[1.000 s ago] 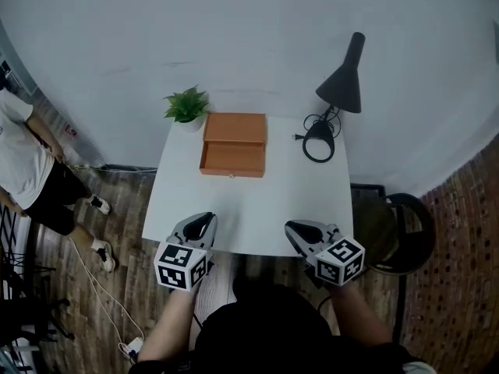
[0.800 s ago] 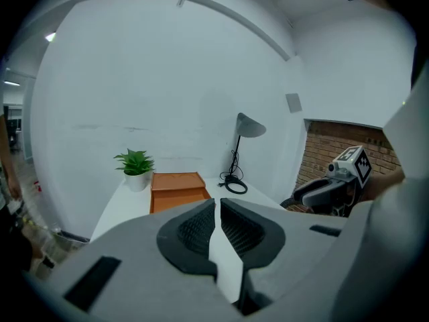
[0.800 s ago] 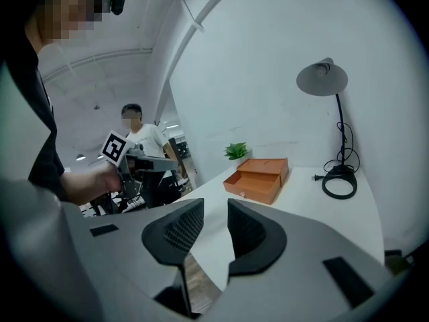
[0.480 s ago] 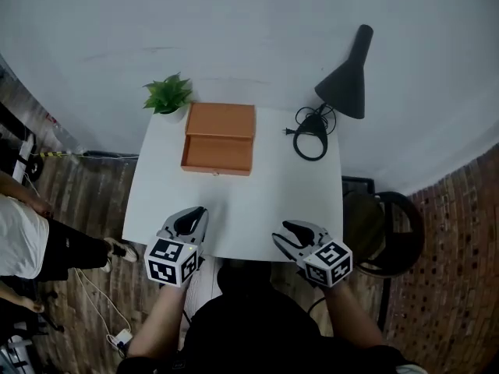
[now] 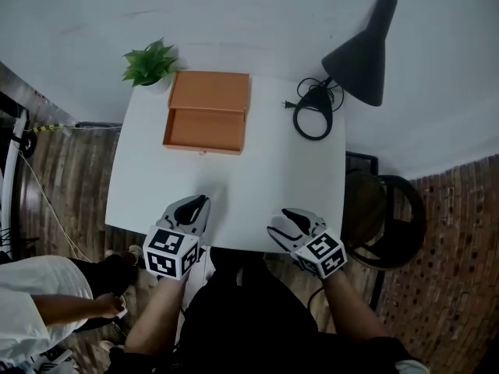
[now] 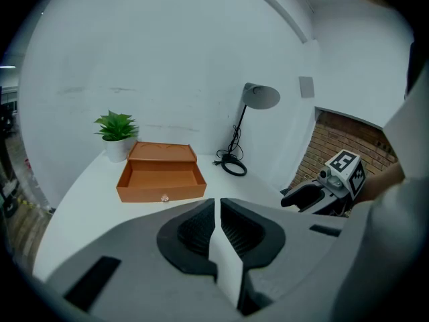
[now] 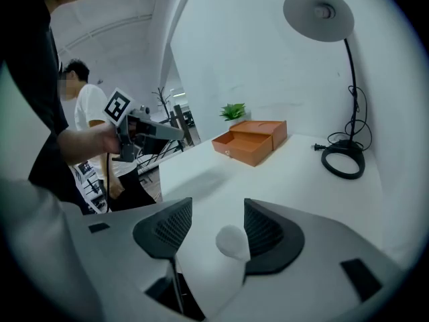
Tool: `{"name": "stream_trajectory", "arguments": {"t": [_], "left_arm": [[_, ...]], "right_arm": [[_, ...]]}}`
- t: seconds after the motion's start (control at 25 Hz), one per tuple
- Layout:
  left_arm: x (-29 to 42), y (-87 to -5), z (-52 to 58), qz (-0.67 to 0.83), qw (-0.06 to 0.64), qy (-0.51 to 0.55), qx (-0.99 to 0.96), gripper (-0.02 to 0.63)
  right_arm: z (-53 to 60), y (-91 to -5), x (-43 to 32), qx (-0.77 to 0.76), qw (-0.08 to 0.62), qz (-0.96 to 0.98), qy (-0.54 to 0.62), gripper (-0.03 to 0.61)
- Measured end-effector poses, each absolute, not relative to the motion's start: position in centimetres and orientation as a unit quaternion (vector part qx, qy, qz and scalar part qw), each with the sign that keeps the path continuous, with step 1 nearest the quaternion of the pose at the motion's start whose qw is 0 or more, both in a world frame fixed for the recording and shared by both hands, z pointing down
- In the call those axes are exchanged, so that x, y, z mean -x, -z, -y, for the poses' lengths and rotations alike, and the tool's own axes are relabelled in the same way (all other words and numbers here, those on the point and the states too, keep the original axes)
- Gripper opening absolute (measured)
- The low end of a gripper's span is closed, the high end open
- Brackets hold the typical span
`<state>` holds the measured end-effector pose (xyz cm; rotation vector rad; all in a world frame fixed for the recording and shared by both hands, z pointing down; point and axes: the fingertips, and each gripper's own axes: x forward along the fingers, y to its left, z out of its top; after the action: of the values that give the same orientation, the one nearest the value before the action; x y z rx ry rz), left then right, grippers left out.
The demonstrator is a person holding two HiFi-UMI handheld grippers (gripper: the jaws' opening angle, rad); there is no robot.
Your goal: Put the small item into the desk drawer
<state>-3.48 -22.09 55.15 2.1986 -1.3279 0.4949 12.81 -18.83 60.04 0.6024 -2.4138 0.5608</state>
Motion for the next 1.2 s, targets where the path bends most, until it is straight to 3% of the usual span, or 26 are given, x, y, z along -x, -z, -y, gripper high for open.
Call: {"name": "stream_trajectory", "arguments": {"t": [0.52, 1.2], "left_arm": [[2.5, -57.1, 20.9, 0.504, 0.278, -0.215, -0.789, 0.035], [1.6, -56.5, 21.1, 0.506, 0.279, -0.214, -0.788, 0.035]], "right_arm": [[18.5, -65.6, -12.1, -0.144, 0.337, 0.907, -0.208, 0.249], [18.1, -68.1, -13.7, -0.159, 0.382, 0.891, -0.187, 0.227]]}}
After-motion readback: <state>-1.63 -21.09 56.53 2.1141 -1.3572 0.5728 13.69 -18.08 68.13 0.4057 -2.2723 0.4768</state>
